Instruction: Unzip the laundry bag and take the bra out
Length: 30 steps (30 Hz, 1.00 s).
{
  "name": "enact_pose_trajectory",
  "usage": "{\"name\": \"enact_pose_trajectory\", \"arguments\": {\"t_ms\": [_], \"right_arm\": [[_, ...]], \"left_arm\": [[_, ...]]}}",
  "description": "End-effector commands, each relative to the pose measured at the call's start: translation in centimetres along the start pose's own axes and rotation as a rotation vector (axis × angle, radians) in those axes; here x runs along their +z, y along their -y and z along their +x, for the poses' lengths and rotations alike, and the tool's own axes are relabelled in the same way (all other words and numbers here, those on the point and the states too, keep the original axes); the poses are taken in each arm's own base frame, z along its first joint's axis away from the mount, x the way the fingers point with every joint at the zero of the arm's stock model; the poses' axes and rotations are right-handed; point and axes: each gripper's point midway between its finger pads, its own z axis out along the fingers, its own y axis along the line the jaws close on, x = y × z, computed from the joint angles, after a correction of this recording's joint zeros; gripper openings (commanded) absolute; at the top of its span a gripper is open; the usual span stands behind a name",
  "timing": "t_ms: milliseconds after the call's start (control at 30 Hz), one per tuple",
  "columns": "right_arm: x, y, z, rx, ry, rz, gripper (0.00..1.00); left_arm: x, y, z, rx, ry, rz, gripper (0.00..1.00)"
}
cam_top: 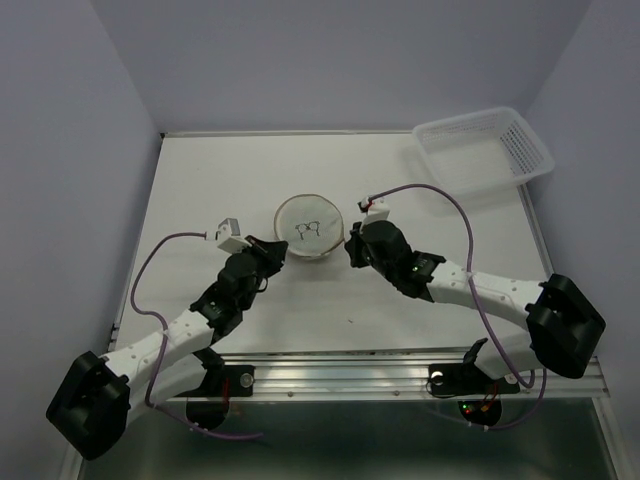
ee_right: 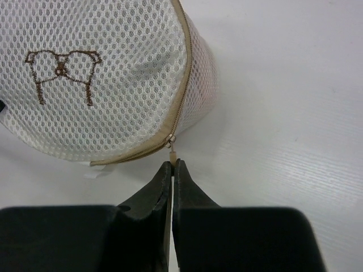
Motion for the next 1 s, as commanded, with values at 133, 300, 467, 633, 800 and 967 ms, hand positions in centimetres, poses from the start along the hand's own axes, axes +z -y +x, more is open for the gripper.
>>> {"name": "enact_pose_trajectory", "arguments": {"t_ms": [133,300,467,633,800,967], "right_arm": [[-0.7,2.3,0.5,-0.045,-0.013,0.053,0.01],[-0.8,1.4,1.7,-0.025,-0.051,-0.005,0.01],[-0.7,0.5,2.1,0.038,-0.05,-0.052,0.01],[-0.1,-1.2,2.3,0.057,-0.057,-0.071,0.01],[0.6,-2.5,1.1,0.099,-0.043,-0.083,0.01],[1.2,-3.4,0.7,0.117,-0.04,-0.087,0.01]], "left_arm": [[0.5,-4.0,-1.1,0.169,0.002,-0.071,0.0],[2.4,-3.4,-3.4,0.176,0.014,-0.081,0.14],[3.9,-0.5,-3.5,0.117,-0.019,-0.013,0.57],[4.1,1.3,-2.6,0.023,-0.053,0.016,0.95],[2.4,0.8,0.3,-0.08,-0.111,-0.039,0.97],[0.1,0.0,3.9,-0.225,-0.197,-0.059,0.96]]}}
